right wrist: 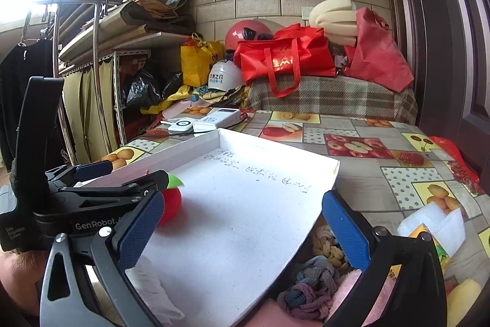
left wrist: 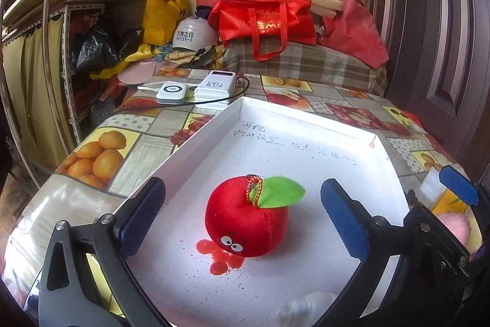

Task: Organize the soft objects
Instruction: 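Carry the red apple and white sock into the white tray with both grippers, then open both grippers and withdraw from the tray, then grasp the cow-print cloth with the left gripper while the right grasps the yellow sponge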

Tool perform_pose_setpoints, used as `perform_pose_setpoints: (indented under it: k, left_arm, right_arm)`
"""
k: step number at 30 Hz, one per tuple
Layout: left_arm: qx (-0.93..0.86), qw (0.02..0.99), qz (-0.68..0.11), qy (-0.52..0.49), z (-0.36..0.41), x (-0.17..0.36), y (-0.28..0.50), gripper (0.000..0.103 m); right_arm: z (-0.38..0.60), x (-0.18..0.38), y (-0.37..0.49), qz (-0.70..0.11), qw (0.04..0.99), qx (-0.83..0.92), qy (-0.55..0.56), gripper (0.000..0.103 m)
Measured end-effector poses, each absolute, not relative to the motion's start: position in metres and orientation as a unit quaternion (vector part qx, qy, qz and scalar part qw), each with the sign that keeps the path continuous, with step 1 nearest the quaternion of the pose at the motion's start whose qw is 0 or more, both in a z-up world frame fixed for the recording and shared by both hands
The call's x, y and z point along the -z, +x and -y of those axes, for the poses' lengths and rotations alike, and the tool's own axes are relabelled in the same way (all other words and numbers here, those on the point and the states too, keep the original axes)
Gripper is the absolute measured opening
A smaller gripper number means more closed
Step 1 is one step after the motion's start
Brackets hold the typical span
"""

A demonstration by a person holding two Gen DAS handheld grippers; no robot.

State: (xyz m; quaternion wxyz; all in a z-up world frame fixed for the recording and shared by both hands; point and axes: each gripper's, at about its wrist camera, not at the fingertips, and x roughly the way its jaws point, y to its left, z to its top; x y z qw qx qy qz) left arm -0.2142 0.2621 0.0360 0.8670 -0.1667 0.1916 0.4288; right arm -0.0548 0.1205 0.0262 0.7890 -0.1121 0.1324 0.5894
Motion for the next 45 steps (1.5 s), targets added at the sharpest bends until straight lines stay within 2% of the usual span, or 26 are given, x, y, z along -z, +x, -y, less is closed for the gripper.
perform_pose_setpoints:
  k: [6, 13, 19, 27, 31, 35, 39, 45]
  left_arm:
    - [-0.436, 0.871, -0.171, -0.149, -0.254, -0.041, -0.218, 0.103]
    - [-0.442, 0.883, -0.137, -0.078, -0.224, -0.05, -0.218, 0.103]
    - [-0.424, 0.896, -0.111, -0.074, -0.21, -0.054, -0.227, 0.103]
    - [-0.363, 0.927, -0.056, -0.073, -0.176, -0.066, -0.236, 0.103]
    - [-0.307, 0.939, -0.113, -0.108, -0.172, -0.058, -0.214, 0.102]
    - [-0.204, 0.958, -0.163, -0.121, -0.149, -0.051, -0.19, 0.102]
    - [-0.119, 0.965, -0.22, -0.081, -0.108, -0.05, -0.16, 0.102]
    - [-0.089, 0.948, -0.306, -0.014, -0.063, -0.04, -0.118, 0.102]
  right_arm:
    - [-0.112, -0.028, -0.057, -0.124, 0.788, -0.594, -0.102, 0.103]
    - [-0.095, -0.028, -0.057, -0.121, 0.786, -0.599, -0.098, 0.103]
    - [-0.076, -0.03, -0.048, -0.123, 0.792, -0.59, -0.098, 0.103]
    - [0.017, -0.049, -0.018, -0.013, 0.865, -0.501, -0.033, 0.103]
    - [0.048, -0.052, 0.012, -0.026, 0.907, -0.419, -0.04, 0.103]
    - [0.064, -0.042, 0.056, -0.11, 0.896, -0.425, -0.066, 0.103]
    - [0.078, -0.036, 0.098, -0.201, 0.877, -0.435, -0.021, 0.103]
    - [0.07, -0.026, 0.099, -0.243, 0.853, -0.458, -0.056, 0.103]
